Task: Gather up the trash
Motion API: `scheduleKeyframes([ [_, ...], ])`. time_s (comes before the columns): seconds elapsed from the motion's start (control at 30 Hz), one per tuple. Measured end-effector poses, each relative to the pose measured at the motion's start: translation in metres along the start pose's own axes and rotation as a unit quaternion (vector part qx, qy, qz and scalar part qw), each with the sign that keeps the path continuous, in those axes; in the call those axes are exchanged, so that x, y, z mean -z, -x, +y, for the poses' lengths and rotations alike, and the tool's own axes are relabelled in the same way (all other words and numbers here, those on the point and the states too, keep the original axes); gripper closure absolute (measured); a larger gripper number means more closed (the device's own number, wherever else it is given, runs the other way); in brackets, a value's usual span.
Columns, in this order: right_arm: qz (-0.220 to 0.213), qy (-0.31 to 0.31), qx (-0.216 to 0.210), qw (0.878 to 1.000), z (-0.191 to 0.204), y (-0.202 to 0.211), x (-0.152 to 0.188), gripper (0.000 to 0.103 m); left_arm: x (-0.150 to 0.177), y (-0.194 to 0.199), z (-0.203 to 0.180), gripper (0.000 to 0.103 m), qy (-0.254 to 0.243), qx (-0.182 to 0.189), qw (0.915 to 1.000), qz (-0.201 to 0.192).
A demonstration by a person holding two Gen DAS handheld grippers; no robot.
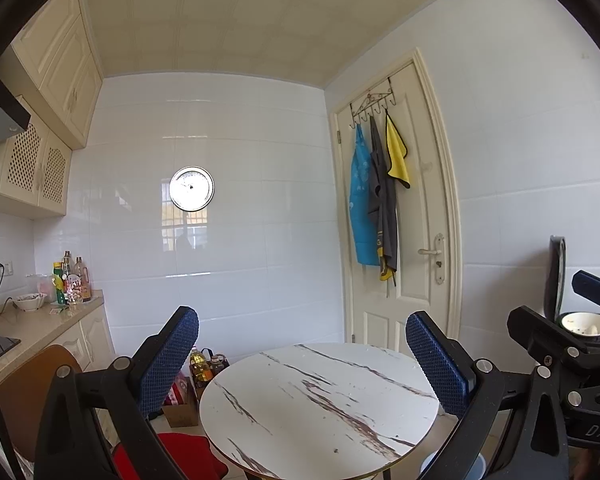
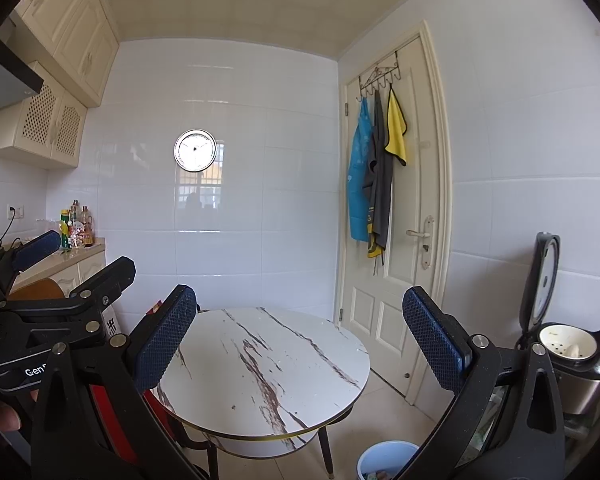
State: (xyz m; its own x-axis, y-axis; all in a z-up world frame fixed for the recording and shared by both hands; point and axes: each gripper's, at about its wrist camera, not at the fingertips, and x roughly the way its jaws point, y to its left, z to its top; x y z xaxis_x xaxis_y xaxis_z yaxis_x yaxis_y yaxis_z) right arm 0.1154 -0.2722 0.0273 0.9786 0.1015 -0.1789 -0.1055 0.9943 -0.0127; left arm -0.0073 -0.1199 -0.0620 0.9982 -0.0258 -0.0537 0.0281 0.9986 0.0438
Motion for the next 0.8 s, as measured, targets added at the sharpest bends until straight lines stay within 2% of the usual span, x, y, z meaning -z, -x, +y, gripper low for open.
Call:
scheduleKeyframes([
  [0.8, 0.002, 0.0, 0.002, 1.0, -0.001, 0.0, 0.002, 0.0, 0.002, -0.002, 0.01, 0.0, -0.003, -0.001, 1.0, 0.0],
])
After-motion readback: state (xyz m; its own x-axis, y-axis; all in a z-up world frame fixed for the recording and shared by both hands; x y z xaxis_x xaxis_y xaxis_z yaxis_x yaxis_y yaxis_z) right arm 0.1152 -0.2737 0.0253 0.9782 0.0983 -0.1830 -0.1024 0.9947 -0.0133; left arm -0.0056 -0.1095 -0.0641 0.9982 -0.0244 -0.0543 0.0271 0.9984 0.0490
